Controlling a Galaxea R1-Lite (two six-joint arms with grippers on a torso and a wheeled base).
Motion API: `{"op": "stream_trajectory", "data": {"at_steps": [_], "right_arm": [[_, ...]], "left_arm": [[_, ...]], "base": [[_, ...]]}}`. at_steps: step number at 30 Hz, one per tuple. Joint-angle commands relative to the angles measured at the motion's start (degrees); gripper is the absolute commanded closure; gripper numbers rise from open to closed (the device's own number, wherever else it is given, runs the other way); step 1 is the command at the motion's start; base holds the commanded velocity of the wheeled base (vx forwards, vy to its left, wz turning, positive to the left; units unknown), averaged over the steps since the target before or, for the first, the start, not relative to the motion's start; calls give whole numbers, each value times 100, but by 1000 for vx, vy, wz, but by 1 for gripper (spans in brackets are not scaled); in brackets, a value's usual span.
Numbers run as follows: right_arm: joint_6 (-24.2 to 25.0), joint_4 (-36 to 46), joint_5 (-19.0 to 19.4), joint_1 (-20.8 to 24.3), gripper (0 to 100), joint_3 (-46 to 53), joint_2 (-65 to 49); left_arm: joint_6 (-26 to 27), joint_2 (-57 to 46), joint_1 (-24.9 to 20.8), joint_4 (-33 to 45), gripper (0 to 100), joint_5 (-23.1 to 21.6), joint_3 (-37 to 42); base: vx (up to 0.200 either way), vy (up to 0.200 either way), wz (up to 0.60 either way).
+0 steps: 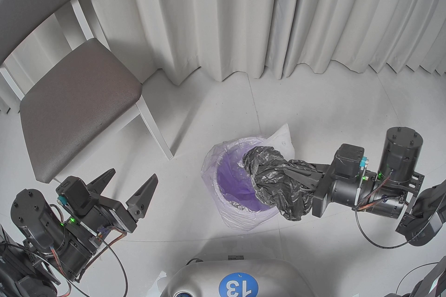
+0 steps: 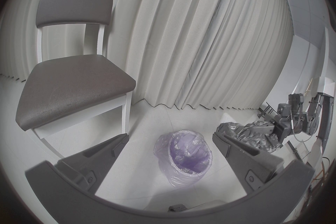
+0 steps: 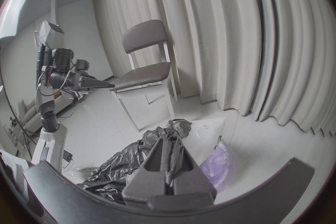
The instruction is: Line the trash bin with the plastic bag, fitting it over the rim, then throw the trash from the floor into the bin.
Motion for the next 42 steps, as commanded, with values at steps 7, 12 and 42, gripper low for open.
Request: {"op": "stream_trajectory", "data": {"at_steps": [7,12,42], "right_arm": [[222,709,-512,35,100,-1143,1235],[266,1764,-741,35,100,-2022,1552],[697,5491,-1163,-352,100,-5239,3151]], "left_arm": [[21,-184,492,-102,0,-71,-180],[153,-26,869,-102,0,-80,-242],[267,-369,1107,-102,0,-141,22]], "base": [[0,0,0],[0,0,0],[0,0,0]]}}
